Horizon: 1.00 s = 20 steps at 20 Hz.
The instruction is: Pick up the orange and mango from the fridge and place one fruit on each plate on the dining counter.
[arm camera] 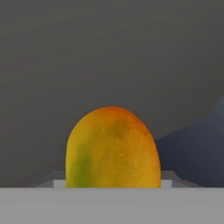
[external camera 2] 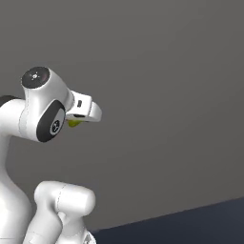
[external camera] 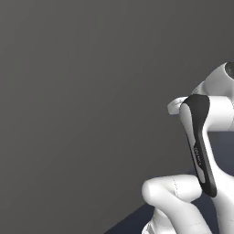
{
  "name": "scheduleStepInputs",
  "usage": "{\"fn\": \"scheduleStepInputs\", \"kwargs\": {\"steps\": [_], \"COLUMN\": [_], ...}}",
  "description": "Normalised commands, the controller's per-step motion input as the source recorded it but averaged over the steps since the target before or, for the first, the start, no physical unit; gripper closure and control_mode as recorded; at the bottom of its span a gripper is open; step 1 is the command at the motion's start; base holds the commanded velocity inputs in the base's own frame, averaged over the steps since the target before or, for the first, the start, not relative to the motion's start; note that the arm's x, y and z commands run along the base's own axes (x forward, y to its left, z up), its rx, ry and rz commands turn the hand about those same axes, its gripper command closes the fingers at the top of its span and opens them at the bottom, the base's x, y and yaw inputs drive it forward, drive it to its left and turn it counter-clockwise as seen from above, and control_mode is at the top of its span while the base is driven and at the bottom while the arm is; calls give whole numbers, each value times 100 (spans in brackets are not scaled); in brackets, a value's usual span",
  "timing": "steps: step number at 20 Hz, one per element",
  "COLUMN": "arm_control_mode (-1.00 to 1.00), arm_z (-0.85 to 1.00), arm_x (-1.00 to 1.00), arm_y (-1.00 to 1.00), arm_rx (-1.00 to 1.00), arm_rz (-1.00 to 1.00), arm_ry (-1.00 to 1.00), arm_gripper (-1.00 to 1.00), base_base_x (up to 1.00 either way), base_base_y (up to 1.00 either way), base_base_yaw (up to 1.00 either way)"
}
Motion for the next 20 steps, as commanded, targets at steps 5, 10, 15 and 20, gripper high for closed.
{"fn": "scheduleStepInputs", "kwargs": {"steps": [5, 10, 15, 20], "arm_control_mode": [100, 100, 100, 100], "arm_z": [0, 0, 0, 0], "arm_x": [0, 0, 0, 0], "arm_y": [0, 0, 0, 0], "arm_rx": [0, 0, 0, 0], "arm_rz": [0, 0, 0, 0], "arm_ry": [0, 0, 0, 0], "arm_gripper": [100, 100, 100, 100], "base_base_x": [100, 77, 54, 99], "base_base_y": [-100, -100, -100, -100], "base_base_yaw": [38, 34, 36, 40]}}
